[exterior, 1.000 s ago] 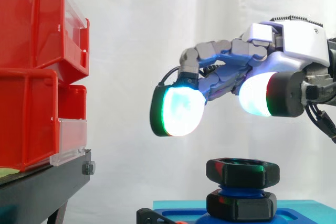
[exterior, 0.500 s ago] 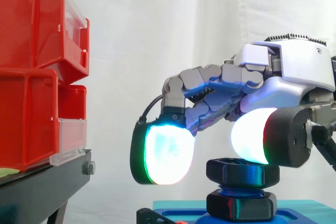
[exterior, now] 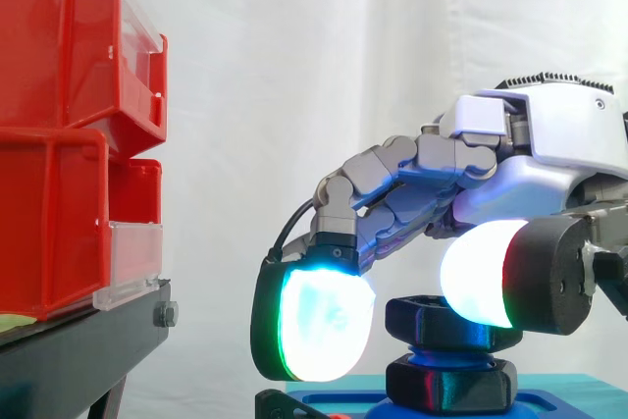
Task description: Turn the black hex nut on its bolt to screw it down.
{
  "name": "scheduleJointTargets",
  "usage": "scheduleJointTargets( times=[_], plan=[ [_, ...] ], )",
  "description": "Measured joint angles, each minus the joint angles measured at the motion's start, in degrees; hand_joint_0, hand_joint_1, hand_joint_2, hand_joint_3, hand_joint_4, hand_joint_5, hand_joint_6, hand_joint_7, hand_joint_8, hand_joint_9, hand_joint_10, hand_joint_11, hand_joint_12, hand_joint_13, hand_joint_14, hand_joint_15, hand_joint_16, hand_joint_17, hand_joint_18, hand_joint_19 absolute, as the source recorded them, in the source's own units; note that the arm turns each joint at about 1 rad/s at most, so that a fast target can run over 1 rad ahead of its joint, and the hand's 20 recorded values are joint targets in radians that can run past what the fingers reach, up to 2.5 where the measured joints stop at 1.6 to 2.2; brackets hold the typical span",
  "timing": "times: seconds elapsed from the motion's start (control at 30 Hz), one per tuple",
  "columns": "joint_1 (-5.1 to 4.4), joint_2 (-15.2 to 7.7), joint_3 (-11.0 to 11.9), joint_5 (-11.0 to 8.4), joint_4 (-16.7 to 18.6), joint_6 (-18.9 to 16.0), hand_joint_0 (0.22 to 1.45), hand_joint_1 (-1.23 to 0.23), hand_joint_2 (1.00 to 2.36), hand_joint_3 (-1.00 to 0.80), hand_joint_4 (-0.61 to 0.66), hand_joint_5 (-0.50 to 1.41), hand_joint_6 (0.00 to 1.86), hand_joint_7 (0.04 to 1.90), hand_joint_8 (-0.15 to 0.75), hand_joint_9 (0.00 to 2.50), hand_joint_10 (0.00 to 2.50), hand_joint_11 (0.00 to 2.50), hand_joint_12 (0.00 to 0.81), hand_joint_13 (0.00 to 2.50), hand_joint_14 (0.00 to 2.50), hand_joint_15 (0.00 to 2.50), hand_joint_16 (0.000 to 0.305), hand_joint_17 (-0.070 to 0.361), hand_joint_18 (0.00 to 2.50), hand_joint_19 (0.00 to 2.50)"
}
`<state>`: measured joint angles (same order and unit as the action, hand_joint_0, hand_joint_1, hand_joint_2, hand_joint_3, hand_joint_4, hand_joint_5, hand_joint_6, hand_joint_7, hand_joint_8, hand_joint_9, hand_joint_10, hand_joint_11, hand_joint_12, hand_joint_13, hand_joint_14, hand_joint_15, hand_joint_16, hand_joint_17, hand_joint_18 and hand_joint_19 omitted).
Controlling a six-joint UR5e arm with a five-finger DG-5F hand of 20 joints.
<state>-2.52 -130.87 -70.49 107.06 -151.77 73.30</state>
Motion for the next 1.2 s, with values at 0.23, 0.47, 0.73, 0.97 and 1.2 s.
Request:
scheduleJointTargets(
  times=[0.23,0.47,0.73,0.97,1.2],
  plan=[
    [0.24,0.05,0.0,1.34,-0.77,0.01,0.5,-0.4,1.0,-0.5,0.21,-0.19,0.71,0.8,0.268,0.52,0.01,0.36,0.317,0.53,0.01,0.21,0.049,0.11,0.42,0.25],
    [0.4,0.14,0.12,3.28,-1.04,0.03,0.5,-0.4,1.0,-0.5,0.22,-0.19,0.71,0.8,0.269,0.52,0.01,0.36,0.311,0.52,0.01,0.2,0.049,0.111,0.42,0.25],
    [0.48,0.16,2.73,4.2,-3.68,0.06,0.5,-0.4,1.0,-0.5,0.22,-0.18,0.68,0.85,0.27,0.52,0.01,0.37,0.311,0.52,0.01,0.2,0.049,0.111,0.42,0.25],
    [0.51,0.12,3.05,4.29,-4.75,0.46,0.5,-0.41,1.0,-0.5,0.22,-0.19,0.73,0.78,0.27,0.52,0.01,0.36,0.312,0.52,0.01,0.19,0.049,0.111,0.42,0.25],
    [1.07,0.09,3.08,4.34,-7.04,1.0,0.51,-0.4,1.0,-0.5,0.24,-0.2,0.85,0.66,0.277,0.53,0.01,0.39,0.31,0.52,0.01,0.2,0.049,0.11,0.42,0.25]
  ],
)
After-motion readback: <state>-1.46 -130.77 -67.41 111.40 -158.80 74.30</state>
